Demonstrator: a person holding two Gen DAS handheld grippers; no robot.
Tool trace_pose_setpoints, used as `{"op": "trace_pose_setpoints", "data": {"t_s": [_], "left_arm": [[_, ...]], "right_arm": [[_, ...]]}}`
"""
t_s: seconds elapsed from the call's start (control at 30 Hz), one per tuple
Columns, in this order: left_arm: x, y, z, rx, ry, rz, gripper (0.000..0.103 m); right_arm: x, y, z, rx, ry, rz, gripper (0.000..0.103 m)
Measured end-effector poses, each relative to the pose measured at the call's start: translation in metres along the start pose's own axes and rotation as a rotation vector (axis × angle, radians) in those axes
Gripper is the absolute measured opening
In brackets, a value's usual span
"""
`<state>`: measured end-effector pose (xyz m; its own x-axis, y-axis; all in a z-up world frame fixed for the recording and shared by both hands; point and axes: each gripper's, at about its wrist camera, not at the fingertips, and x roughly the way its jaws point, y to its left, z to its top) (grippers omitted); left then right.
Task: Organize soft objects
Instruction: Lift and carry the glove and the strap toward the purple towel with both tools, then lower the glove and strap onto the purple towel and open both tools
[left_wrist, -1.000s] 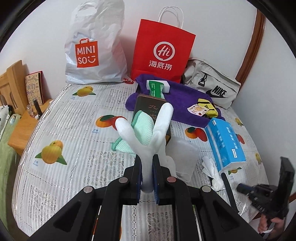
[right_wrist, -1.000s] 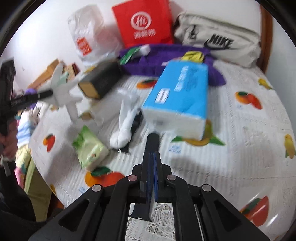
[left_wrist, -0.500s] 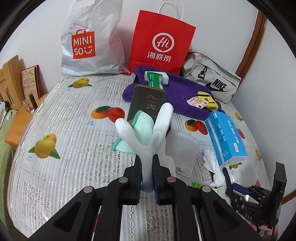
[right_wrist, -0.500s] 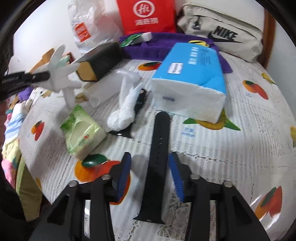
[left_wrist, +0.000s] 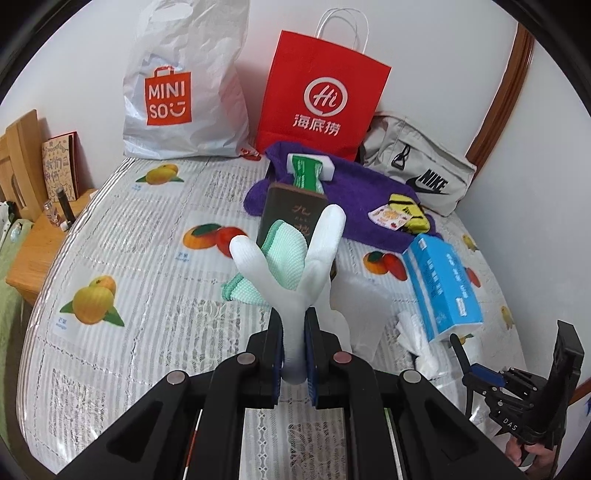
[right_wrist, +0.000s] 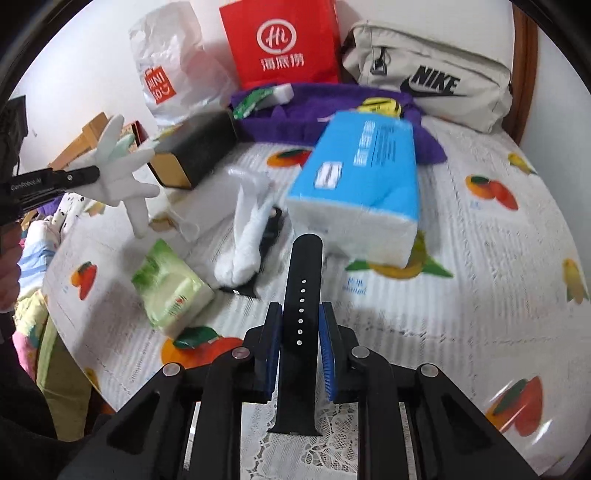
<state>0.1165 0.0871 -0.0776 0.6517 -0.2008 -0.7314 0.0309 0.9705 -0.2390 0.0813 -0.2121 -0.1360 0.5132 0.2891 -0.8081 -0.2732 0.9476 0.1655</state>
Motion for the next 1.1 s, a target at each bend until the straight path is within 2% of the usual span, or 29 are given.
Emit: {"op": "trace_pose_setpoints", "data": {"t_s": [0.2,0.57,0.8,1.1], "left_arm": [[-0.006,-0.006,0.012,0.006,-0.019,-0.011,0.011],[-0.002,-0.016,0.043,0.022,-0.034,-0.028,0.011],[0.013,-0.024,0.066,0.030,-0.026,-0.046,0.011],[0.041,-0.036,0.103,0.061,-0.015,-0.052,0.011]], "right_arm": [[-0.023,0.005,0.021,-0.016,-0.053,0.035,0.020],[-0.039,-0.009,0.069,-0.025,-0.137,0.008,0.020],[-0.028,-0.020,0.104,-0.024,-0.161,0.008,0.020],[0.005,-0.037,0.152,-0.021,-0.161,0.009,0.020]]}}
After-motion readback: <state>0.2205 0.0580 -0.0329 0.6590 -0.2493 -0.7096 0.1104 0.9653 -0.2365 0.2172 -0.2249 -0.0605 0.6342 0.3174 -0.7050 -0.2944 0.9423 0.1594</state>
